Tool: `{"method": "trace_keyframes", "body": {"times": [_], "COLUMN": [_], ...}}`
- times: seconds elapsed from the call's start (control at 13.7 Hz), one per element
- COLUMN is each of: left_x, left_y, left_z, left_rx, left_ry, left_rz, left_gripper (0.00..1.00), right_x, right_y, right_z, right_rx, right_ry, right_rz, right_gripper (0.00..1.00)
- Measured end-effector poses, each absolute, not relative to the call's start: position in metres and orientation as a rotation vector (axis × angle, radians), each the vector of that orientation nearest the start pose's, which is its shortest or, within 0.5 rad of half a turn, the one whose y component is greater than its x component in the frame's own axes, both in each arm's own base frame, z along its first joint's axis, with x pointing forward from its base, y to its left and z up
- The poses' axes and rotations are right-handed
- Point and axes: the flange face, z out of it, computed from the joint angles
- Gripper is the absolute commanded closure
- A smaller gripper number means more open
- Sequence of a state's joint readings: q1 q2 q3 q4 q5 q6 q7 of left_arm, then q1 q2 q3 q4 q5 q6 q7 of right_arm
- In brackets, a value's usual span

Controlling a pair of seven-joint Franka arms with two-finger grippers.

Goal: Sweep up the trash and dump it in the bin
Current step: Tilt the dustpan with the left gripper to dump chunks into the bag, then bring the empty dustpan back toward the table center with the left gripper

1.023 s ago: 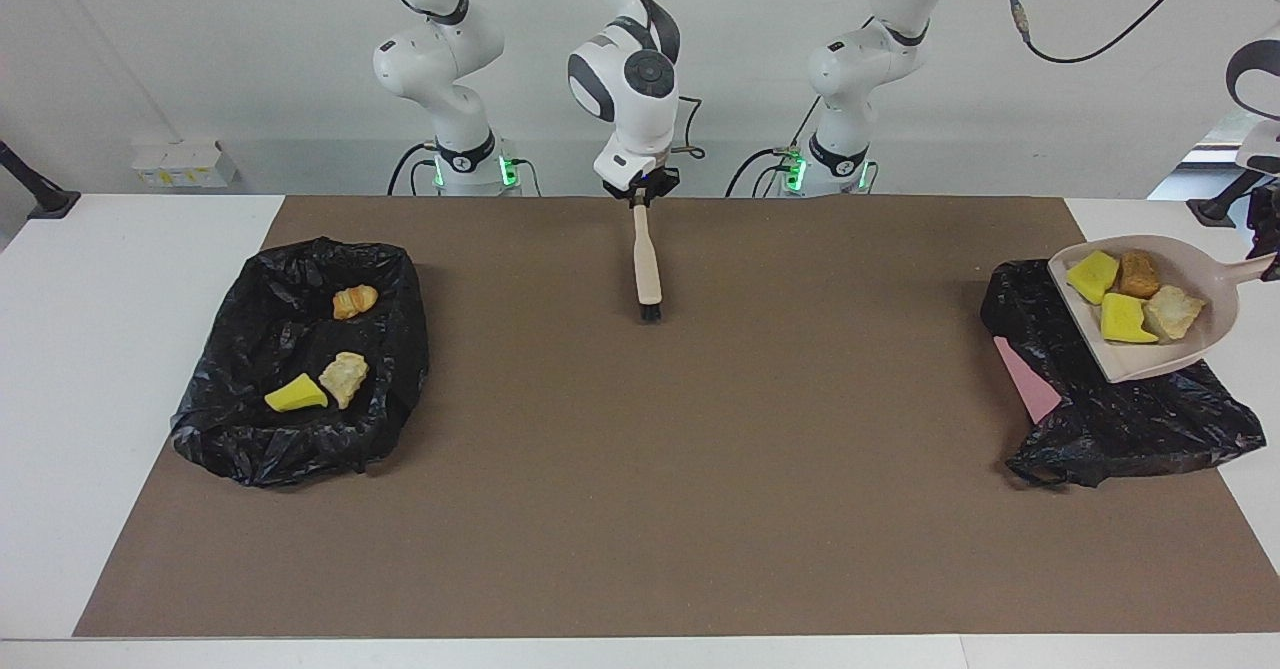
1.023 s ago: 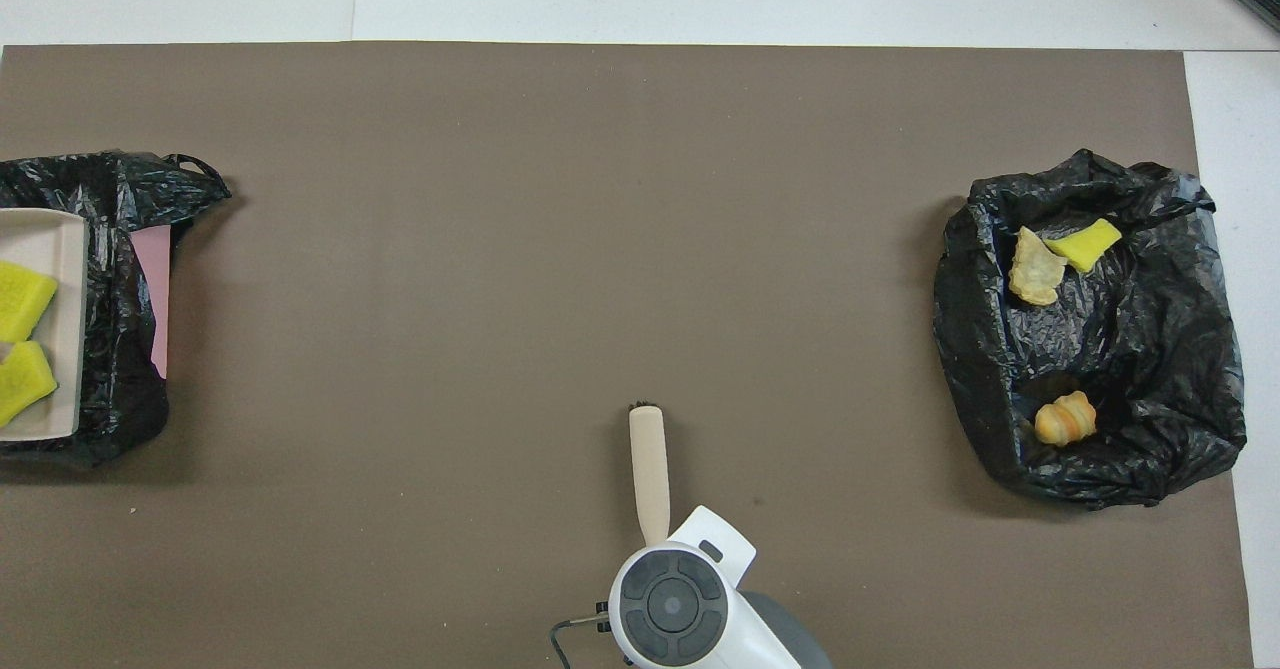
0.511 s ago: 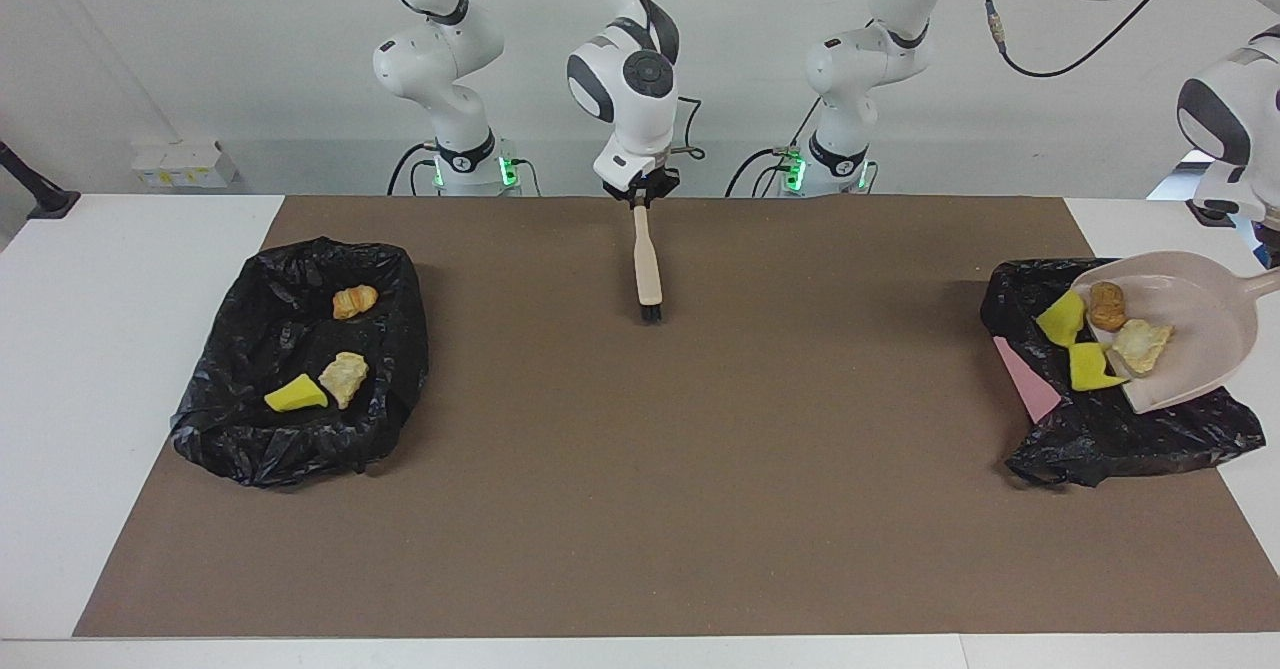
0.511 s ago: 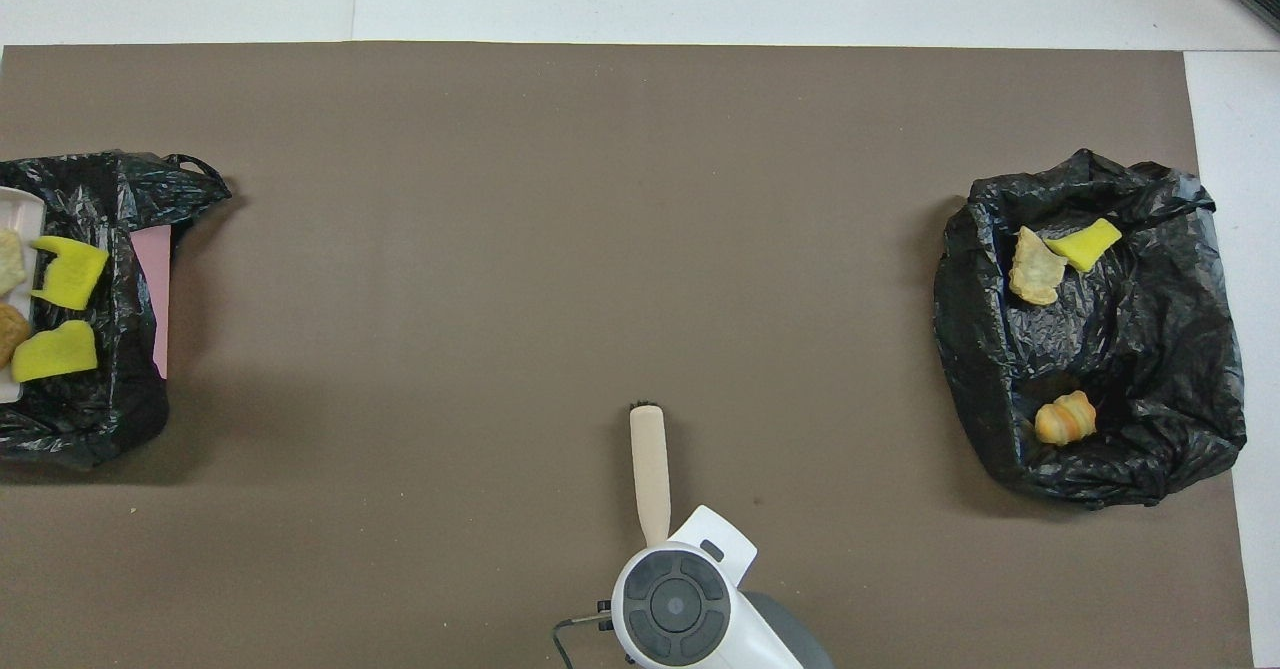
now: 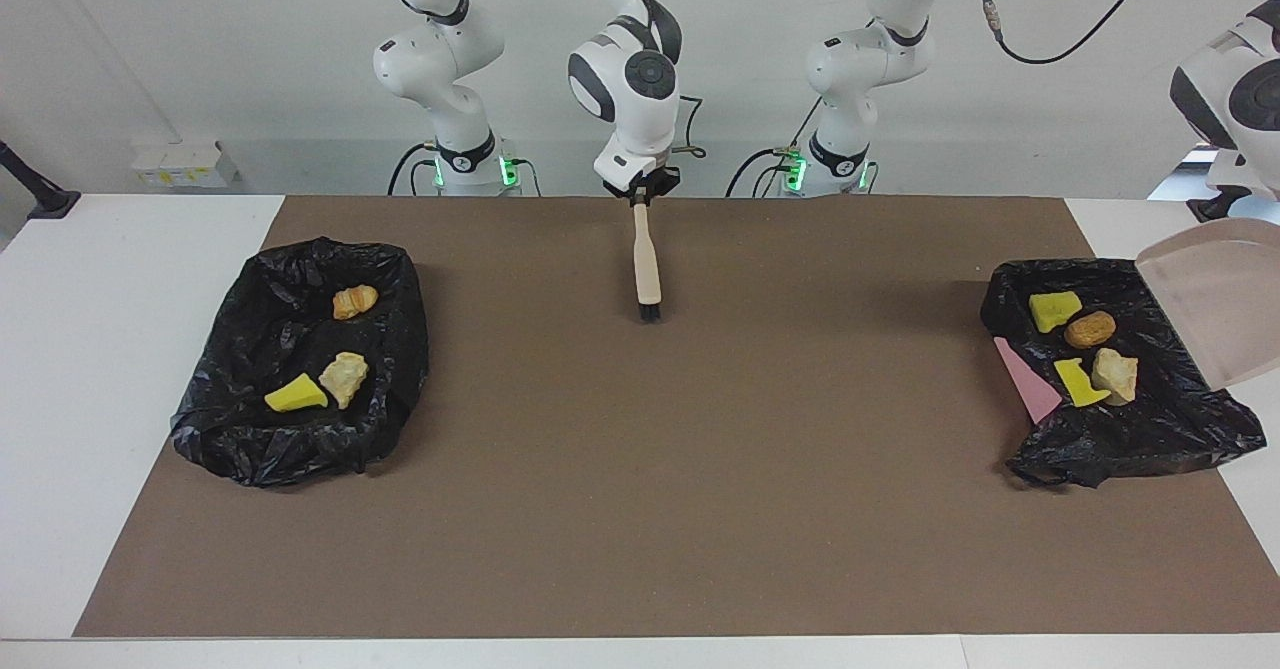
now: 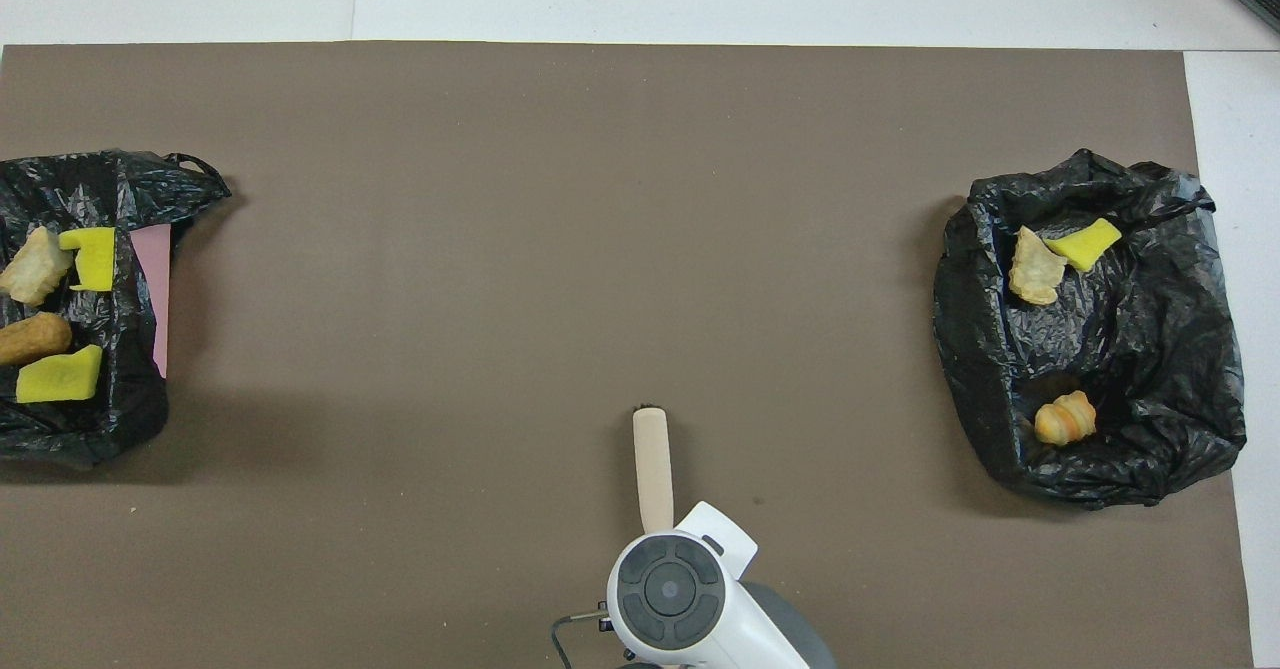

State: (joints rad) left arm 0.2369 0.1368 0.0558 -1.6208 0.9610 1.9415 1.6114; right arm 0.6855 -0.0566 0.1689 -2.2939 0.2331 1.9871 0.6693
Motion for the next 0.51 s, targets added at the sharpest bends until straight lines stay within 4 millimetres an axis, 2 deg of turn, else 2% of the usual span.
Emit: {"method": "trace_keyframes", "body": {"times": [0.15, 0.22, 0.51], "left_x": [0.584, 0.584, 0.587], "left_y": [0.212, 0.199, 0.16], "left_z": [0.592, 0.59, 0.567], "left_rx": [-1.686, -1.758, -2.157], "left_ry": [1.678, 1.674, 1.539], "left_rz": [0.769, 0.714, 0.442], "left_gripper": [1.0, 1.0, 1.0], "right_x": [0.31, 0.313, 0.318], "right_y": [0.365, 0.362, 0.357], "right_z": [0.362, 0.361, 0.354], "right_rx": [-3.14, -3.141, -3.144], "right_ry": [-0.076, -0.065, -0.055], "right_rz": [0.531, 0.539, 0.563], "right_gripper": [1.0, 1.0, 1.0]}}
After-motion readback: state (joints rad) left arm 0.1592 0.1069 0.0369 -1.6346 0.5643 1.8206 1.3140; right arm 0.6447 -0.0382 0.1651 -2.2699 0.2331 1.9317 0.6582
